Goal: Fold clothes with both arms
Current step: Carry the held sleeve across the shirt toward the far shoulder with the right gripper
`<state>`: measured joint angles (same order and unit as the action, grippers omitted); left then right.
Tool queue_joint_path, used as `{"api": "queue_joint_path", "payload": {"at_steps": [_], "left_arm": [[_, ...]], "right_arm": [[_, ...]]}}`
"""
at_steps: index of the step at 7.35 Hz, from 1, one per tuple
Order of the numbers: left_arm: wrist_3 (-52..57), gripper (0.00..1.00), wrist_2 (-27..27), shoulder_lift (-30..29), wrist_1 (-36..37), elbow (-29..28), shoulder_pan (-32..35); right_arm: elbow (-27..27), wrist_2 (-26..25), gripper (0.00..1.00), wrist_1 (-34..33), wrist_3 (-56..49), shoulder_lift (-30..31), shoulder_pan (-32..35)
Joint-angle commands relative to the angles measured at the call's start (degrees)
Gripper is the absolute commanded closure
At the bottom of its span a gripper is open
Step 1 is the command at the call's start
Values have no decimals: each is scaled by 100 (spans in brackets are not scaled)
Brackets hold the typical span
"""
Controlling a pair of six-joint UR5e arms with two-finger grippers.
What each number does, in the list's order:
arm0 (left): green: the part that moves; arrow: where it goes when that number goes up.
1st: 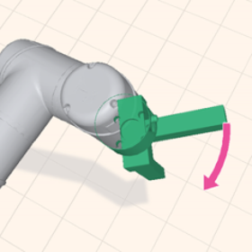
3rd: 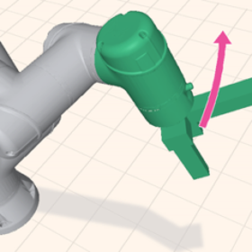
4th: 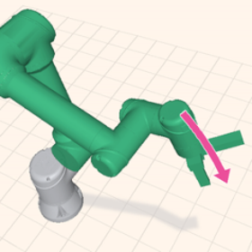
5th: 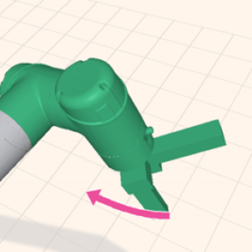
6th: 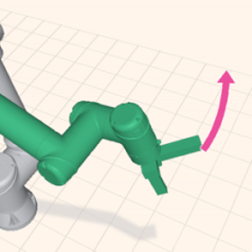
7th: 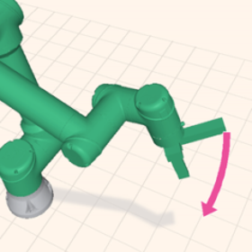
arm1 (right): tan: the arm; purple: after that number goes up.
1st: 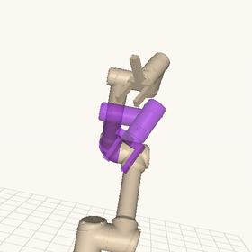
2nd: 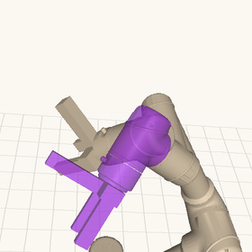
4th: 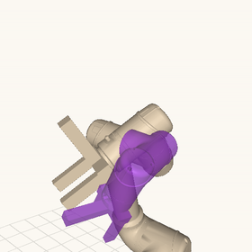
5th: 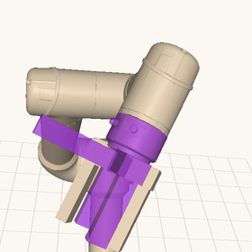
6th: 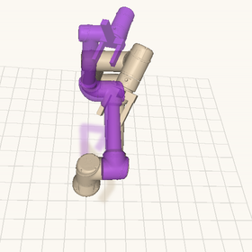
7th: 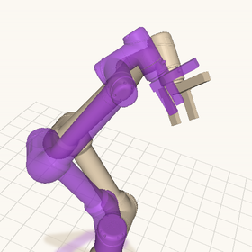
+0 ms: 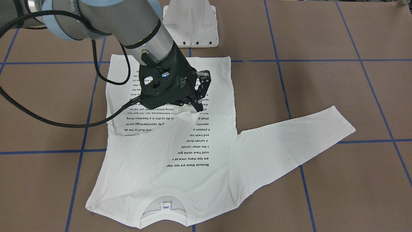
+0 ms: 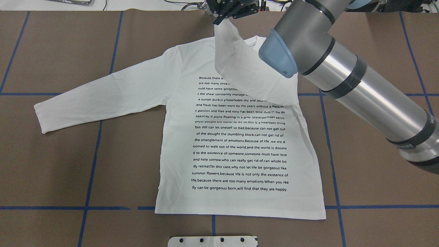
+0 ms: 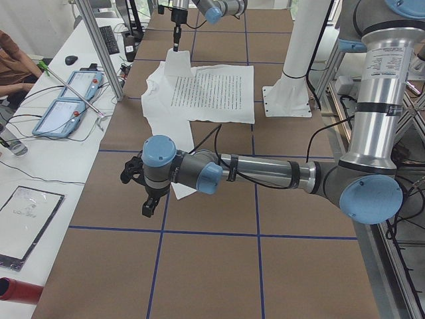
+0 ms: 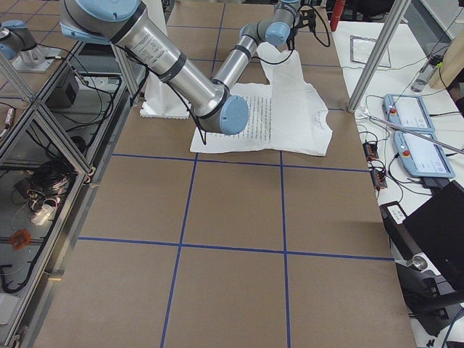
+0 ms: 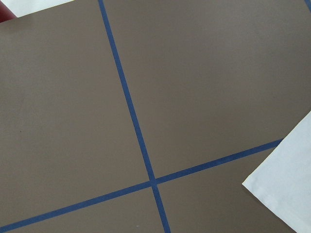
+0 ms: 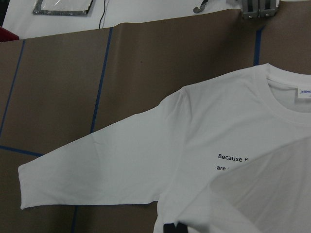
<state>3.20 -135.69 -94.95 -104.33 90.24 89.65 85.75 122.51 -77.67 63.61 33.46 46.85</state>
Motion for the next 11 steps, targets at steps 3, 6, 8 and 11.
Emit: {"api": "queue_joint_path", "payload": {"at_steps": [3,6,8,11], "left_arm": [[-4,0,-1,-6,0,-15,0],[-12,0,-1,-50,0,-15,0],[5,0,-1,-59,-8,-102,0],[-326,0,16,-68,-52,-182,-52]], "right_arm": [[-2505,-726,100,696,-85,-998,-605],[-3599,-1751,1,1707,-129,-1588,-1343],[-3600,-1819,0,1711,-155,-1579,-1363],[-3121,-1740,0,1136,-164,-1353,-1180]]}}
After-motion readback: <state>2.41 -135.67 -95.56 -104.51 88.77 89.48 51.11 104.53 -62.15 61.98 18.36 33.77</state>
